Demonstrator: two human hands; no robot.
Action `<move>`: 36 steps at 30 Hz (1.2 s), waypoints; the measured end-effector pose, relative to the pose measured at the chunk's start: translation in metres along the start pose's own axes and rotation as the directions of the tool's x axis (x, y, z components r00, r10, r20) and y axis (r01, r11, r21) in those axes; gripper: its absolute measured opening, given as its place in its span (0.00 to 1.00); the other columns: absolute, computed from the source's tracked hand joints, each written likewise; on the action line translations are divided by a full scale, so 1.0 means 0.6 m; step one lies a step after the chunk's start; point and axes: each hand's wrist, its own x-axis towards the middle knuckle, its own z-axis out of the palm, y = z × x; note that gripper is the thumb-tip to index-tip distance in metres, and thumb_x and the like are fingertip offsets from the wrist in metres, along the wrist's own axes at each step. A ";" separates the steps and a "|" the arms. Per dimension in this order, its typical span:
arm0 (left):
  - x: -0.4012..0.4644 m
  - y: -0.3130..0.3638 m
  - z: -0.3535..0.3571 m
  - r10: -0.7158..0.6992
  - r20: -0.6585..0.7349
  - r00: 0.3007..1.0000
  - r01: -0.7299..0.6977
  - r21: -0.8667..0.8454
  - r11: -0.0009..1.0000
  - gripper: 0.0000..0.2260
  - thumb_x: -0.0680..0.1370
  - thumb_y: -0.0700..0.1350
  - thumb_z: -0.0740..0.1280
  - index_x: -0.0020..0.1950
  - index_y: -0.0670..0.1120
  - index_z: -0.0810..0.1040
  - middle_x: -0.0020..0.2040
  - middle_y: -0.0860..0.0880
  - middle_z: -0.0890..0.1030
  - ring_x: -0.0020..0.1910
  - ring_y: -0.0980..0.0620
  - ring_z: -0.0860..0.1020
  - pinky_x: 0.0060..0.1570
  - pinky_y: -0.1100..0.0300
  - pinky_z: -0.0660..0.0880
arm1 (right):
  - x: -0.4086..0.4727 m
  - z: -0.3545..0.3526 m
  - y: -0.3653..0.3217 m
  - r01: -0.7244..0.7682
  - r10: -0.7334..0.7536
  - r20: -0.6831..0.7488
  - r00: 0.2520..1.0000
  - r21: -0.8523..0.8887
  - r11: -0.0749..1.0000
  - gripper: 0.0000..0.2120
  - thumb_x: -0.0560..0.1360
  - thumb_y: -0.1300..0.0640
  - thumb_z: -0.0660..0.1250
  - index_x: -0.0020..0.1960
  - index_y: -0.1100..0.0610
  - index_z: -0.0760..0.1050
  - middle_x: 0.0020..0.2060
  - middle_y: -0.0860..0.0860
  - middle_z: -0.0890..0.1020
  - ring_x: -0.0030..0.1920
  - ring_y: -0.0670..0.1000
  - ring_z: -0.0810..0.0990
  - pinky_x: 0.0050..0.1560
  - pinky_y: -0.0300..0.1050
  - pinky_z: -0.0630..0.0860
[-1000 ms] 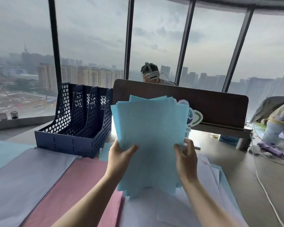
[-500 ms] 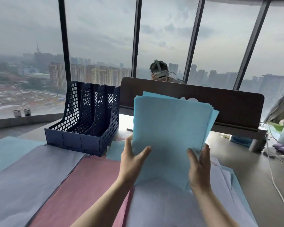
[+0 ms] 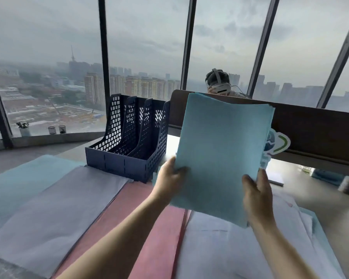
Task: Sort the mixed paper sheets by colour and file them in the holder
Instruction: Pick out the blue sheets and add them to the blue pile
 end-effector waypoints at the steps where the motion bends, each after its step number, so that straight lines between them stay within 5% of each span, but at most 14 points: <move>1: 0.003 0.009 -0.029 -0.004 0.023 1.000 0.005 -0.044 0.999 0.08 0.71 0.40 0.67 0.49 0.46 0.79 0.44 0.47 0.84 0.42 0.50 0.80 0.46 0.51 0.79 | -0.001 0.013 -0.011 -0.001 0.000 0.033 0.999 0.034 0.999 0.05 0.79 0.59 0.60 0.52 0.51 0.72 0.38 0.47 0.77 0.39 0.50 0.72 0.46 0.49 0.68; 3: 0.004 0.024 -0.097 -0.036 0.040 0.999 0.040 -0.103 0.994 0.08 0.69 0.39 0.67 0.47 0.47 0.79 0.41 0.48 0.83 0.40 0.50 0.80 0.43 0.52 0.79 | -0.014 0.050 -0.036 -0.009 -0.002 0.133 0.991 0.079 0.997 0.05 0.80 0.60 0.60 0.51 0.55 0.74 0.39 0.50 0.78 0.41 0.49 0.73 0.47 0.46 0.68; 6: -0.001 0.033 -0.222 -0.072 -0.009 0.997 0.071 -0.052 0.996 0.10 0.66 0.39 0.66 0.47 0.45 0.79 0.38 0.51 0.82 0.37 0.53 0.78 0.41 0.57 0.77 | -0.048 0.133 -0.078 -0.038 0.002 0.315 0.949 0.108 0.993 0.11 0.78 0.66 0.59 0.38 0.62 0.73 0.28 0.57 0.74 0.29 0.50 0.71 0.30 0.41 0.66; 10: -0.019 0.025 -0.408 -0.149 -0.118 0.982 0.170 0.193 0.966 0.12 0.65 0.42 0.68 0.48 0.46 0.80 0.38 0.54 0.84 0.37 0.59 0.80 0.41 0.64 0.77 | -0.100 0.273 -0.122 -0.166 0.112 0.585 0.804 0.039 0.985 0.12 0.76 0.70 0.58 0.33 0.65 0.69 0.21 0.56 0.70 0.18 0.52 0.67 0.19 0.38 0.62; 15: -0.030 0.000 -0.611 -0.190 -0.355 0.915 0.375 0.577 0.726 0.19 0.62 0.48 0.69 0.51 0.44 0.82 0.46 0.44 0.84 0.46 0.47 0.81 0.49 0.55 0.76 | -0.183 0.446 -0.150 -0.309 0.202 0.788 0.582 -0.016 0.951 0.06 0.79 0.65 0.60 0.45 0.63 0.73 0.30 0.58 0.72 0.23 0.52 0.78 0.22 0.42 0.72; 22: -0.008 -0.059 -0.808 -0.146 -0.504 0.851 0.512 0.736 0.442 0.10 0.72 0.39 0.71 0.52 0.42 0.82 0.50 0.40 0.83 0.50 0.42 0.80 0.47 0.55 0.73 | -0.285 0.649 -0.179 -0.522 0.348 0.865 0.361 -0.122 0.844 0.10 0.78 0.67 0.59 0.53 0.73 0.75 0.31 0.61 0.79 0.24 0.54 0.80 0.29 0.45 0.80; 26: 0.013 -0.079 -0.865 -0.166 -0.505 0.847 0.530 0.785 0.321 0.10 0.74 0.42 0.70 0.54 0.44 0.80 0.53 0.41 0.82 0.51 0.42 0.79 0.50 0.53 0.76 | -0.302 0.724 -0.178 -0.490 0.384 0.861 0.333 -0.189 0.851 0.07 0.77 0.68 0.58 0.42 0.63 0.70 0.27 0.58 0.76 0.24 0.55 0.80 0.26 0.45 0.79; 36: 0.045 -0.131 -0.880 -0.230 -0.477 0.848 0.513 0.848 0.134 0.17 0.72 0.49 0.72 0.60 0.48 0.78 0.53 0.44 0.82 0.50 0.45 0.79 0.44 0.57 0.73 | -0.300 0.783 -0.138 0.003 0.344 0.828 0.443 -0.385 0.923 0.12 0.69 0.63 0.62 0.27 0.59 0.69 0.21 0.55 0.76 0.17 0.52 0.74 0.23 0.39 0.71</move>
